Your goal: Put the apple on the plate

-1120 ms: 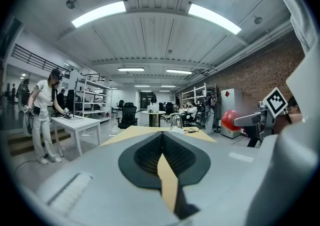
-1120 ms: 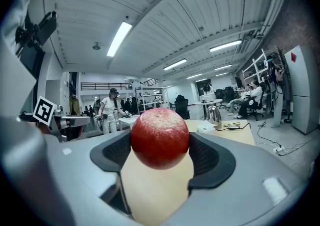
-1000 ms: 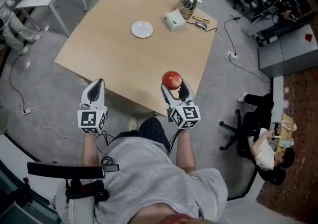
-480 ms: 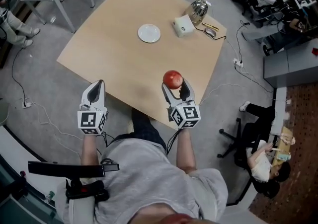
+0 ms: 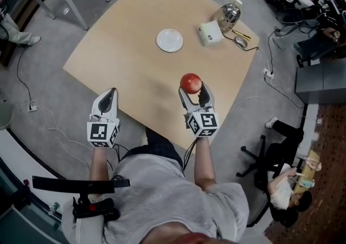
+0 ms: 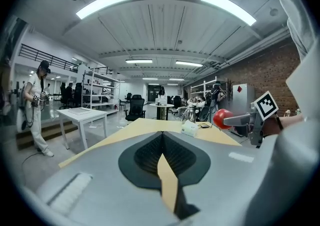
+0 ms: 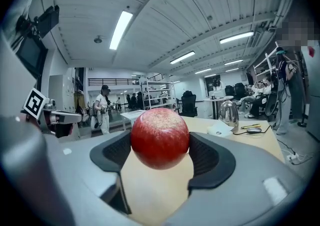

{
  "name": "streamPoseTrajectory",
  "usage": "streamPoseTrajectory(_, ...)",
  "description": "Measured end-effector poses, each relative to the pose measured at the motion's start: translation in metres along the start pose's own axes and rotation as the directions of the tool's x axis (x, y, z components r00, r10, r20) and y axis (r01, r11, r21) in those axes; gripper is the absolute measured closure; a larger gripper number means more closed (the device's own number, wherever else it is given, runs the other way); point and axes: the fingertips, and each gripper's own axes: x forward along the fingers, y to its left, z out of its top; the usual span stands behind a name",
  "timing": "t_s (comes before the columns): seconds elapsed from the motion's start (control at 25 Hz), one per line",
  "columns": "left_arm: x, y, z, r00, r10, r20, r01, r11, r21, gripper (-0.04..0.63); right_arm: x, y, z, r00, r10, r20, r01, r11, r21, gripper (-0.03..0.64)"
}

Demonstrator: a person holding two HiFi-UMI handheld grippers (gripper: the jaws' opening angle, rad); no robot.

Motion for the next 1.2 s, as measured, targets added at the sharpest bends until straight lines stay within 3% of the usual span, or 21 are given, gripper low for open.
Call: streamPoseTrajectory(1.2, 0.063, 0.023, -0.050, 0.991, 0.045, -0.129, -0.054, 0.997, -0.063, 0.577, 0.155, -0.052, -0.044, 0.996, 0.041, -0.082, -0.045, 0.997, -0.055, 0.249)
